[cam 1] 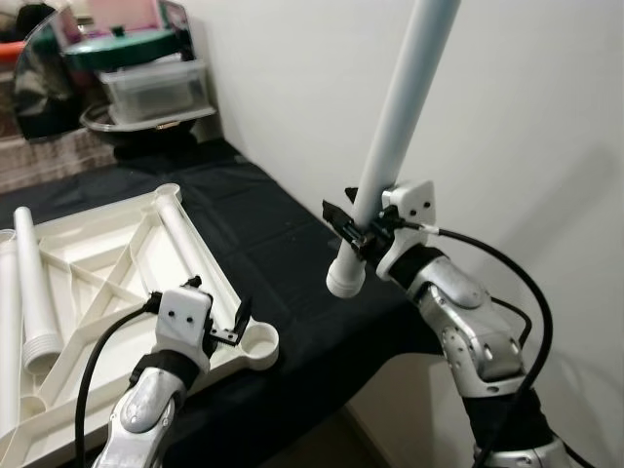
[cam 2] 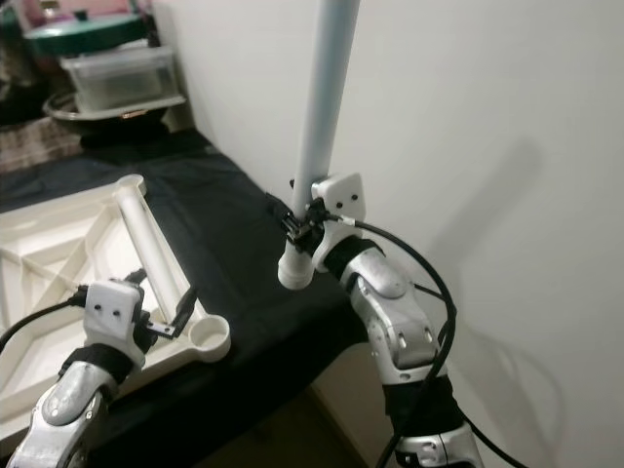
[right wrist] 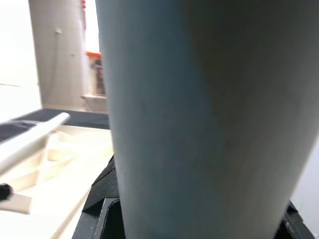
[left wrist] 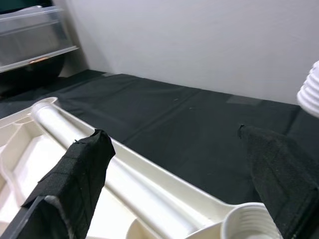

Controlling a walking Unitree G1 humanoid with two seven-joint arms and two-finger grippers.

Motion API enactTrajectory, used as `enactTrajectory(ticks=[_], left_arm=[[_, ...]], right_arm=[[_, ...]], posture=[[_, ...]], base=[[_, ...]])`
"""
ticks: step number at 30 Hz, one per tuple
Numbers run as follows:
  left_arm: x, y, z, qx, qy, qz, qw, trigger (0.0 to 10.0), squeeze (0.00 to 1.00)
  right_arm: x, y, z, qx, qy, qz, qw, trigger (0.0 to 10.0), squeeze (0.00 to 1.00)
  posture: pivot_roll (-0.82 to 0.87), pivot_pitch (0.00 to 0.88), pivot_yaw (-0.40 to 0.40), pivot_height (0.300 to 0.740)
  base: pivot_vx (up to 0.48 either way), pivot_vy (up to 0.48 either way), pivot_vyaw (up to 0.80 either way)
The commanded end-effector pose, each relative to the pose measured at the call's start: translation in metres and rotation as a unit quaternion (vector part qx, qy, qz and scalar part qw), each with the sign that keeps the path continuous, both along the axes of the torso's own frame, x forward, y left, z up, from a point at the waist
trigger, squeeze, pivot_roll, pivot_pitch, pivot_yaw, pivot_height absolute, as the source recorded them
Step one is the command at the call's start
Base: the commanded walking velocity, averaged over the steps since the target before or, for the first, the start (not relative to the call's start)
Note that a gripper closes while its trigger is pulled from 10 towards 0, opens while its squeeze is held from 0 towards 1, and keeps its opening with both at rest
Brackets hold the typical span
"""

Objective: Building children table

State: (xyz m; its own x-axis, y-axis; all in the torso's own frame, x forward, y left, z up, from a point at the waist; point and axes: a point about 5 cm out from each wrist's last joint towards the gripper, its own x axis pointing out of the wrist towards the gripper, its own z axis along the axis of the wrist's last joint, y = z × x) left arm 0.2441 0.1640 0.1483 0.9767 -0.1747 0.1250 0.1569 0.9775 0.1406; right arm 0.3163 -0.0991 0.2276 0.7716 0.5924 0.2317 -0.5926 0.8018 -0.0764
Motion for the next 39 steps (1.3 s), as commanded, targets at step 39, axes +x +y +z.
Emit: enactTrajectory(ticks=[39], left_arm=[[-0.0064,-0.0022,-0.0057,0.011,0.017,-0.015,1.000,10.0,0.00]], right_arm=[[-0.0017,0.0060,0.0056,0.001,-0.018,0.008,1.000,10.0,0.00]], posture=[[0.01,0.000,-0.031,0.740]], base=[[-0.080,0.062,0.00]])
